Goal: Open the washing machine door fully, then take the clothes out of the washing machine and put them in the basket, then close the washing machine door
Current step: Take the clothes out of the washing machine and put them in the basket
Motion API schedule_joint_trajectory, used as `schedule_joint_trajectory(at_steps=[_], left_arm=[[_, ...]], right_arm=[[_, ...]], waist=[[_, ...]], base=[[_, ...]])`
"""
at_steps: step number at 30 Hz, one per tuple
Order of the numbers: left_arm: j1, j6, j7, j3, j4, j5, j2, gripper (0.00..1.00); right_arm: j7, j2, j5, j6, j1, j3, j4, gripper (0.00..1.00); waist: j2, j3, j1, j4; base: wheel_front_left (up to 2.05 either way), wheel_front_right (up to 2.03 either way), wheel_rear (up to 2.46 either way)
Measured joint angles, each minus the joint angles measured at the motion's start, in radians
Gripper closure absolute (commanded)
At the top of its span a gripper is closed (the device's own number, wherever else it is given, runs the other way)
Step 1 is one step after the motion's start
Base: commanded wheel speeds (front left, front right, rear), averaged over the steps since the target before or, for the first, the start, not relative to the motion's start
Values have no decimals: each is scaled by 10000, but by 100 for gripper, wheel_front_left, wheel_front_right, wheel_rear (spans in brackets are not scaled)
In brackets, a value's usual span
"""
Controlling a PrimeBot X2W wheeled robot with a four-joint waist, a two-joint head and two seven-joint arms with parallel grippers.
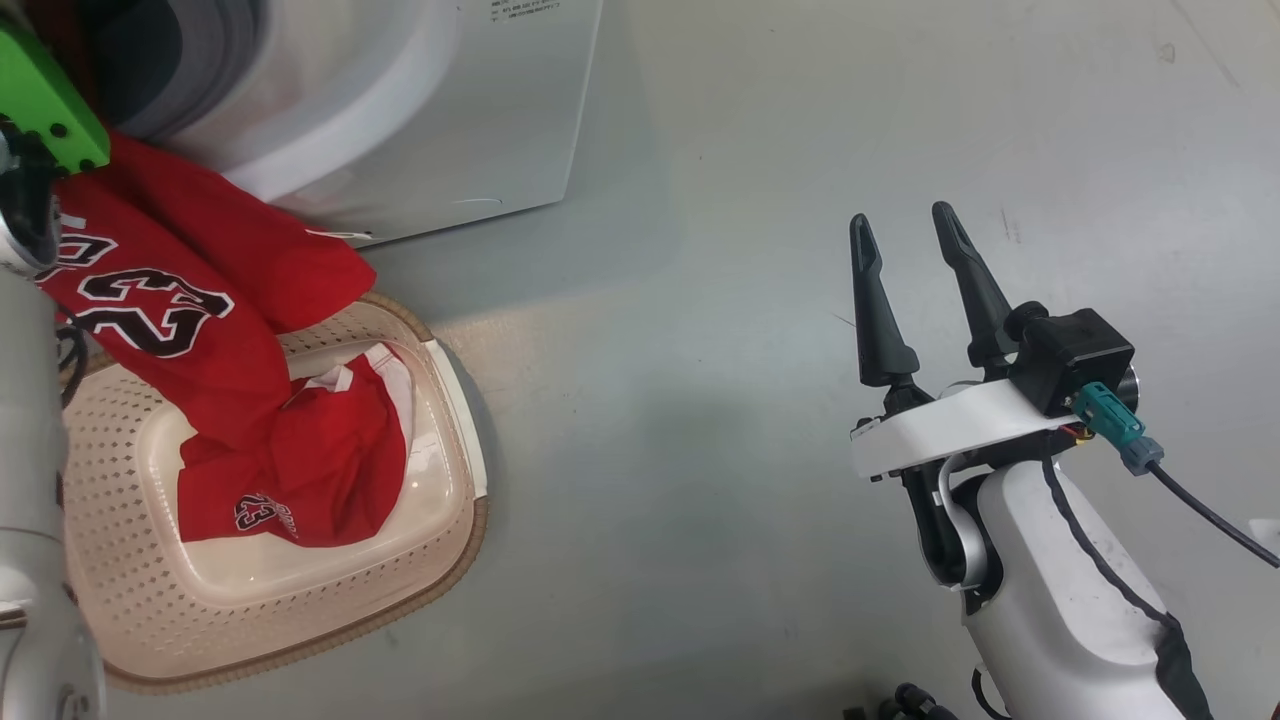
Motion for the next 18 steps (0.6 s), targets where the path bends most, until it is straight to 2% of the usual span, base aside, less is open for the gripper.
schedule_joint_trajectory(at_steps=[13, 18], left_arm=[[455, -738, -1488, 12, 190, -378, -734, 100], [761, -1018, -1964, 31, 224, -579, -800, 100]], right_arm=[[0, -6, -337, 0, 51, -305, 267, 0], [0, -6, -362, 2, 67, -410, 357, 0]], waist=[[0, -657, 0, 461], [0, -927, 0, 687]], base=[[0, 0, 0], [0, 0, 0]])
